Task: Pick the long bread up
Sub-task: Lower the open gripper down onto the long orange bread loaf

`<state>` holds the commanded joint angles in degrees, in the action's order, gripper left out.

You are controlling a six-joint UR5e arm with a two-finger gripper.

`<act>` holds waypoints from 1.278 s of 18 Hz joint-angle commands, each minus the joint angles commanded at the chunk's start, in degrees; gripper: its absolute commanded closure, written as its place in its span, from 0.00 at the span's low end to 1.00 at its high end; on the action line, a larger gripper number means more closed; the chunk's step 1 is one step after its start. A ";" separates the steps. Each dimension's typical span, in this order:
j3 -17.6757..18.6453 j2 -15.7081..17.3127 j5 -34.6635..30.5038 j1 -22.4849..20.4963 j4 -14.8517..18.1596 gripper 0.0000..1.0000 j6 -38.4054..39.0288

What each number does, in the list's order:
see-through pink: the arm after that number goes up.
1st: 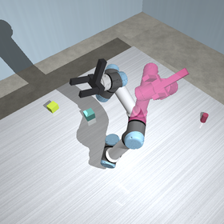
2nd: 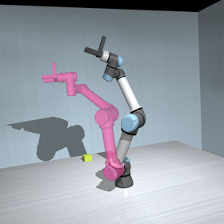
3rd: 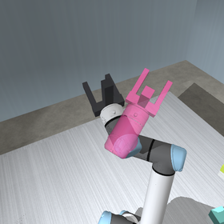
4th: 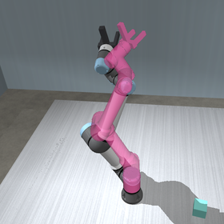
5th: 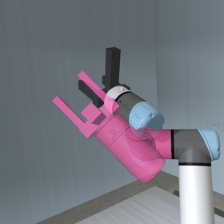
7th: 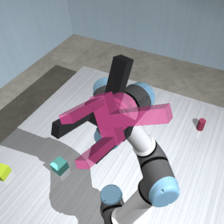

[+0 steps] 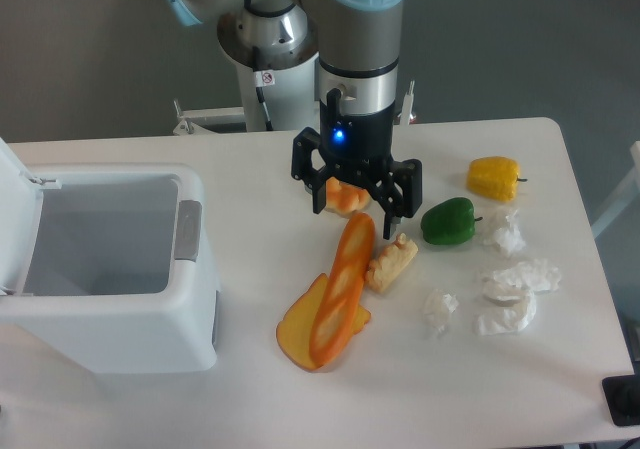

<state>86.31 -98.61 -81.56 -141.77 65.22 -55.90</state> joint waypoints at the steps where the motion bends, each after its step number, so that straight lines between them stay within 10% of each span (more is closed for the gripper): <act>1: 0.00 0.00 -0.09 0.00 -0.09 0.00 0.00; 23: 1.93 -1.93 0.09 1.23 -4.30 0.00 0.70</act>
<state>88.24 -100.55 -81.47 -140.54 60.92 -55.20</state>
